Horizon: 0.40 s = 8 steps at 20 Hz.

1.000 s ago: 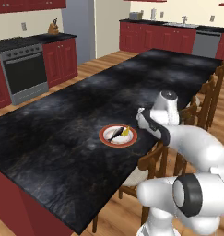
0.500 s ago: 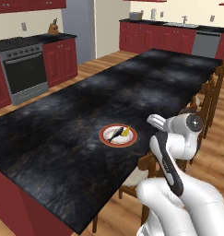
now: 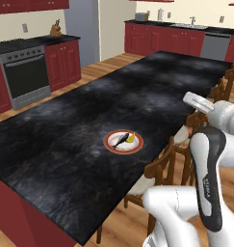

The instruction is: Take the lemon wedge from the fridge and place it on the plate with fish on the dining counter.

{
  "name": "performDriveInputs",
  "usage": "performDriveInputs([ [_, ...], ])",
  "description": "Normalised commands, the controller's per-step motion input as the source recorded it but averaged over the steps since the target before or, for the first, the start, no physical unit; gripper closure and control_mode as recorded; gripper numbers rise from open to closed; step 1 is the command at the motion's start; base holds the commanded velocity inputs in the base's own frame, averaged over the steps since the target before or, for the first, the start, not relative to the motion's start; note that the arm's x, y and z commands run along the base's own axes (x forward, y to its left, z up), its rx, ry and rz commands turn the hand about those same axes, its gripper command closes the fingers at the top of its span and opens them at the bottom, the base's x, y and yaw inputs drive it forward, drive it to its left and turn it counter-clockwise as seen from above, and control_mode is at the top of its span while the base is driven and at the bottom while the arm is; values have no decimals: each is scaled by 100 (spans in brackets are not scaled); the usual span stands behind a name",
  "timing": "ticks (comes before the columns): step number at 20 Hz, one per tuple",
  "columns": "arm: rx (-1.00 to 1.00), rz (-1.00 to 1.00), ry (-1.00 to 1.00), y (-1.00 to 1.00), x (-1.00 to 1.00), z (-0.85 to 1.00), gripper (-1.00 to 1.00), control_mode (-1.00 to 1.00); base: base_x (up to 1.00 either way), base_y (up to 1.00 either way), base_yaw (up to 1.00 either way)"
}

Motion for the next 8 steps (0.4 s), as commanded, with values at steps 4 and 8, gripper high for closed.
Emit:
performDriveInputs([
  [4,24,-6,-81,-48,-100,38,-100,-100,0,0,0],
  [8,-1,5,-42,20,-81,39,-100,-100,0,0,0],
])
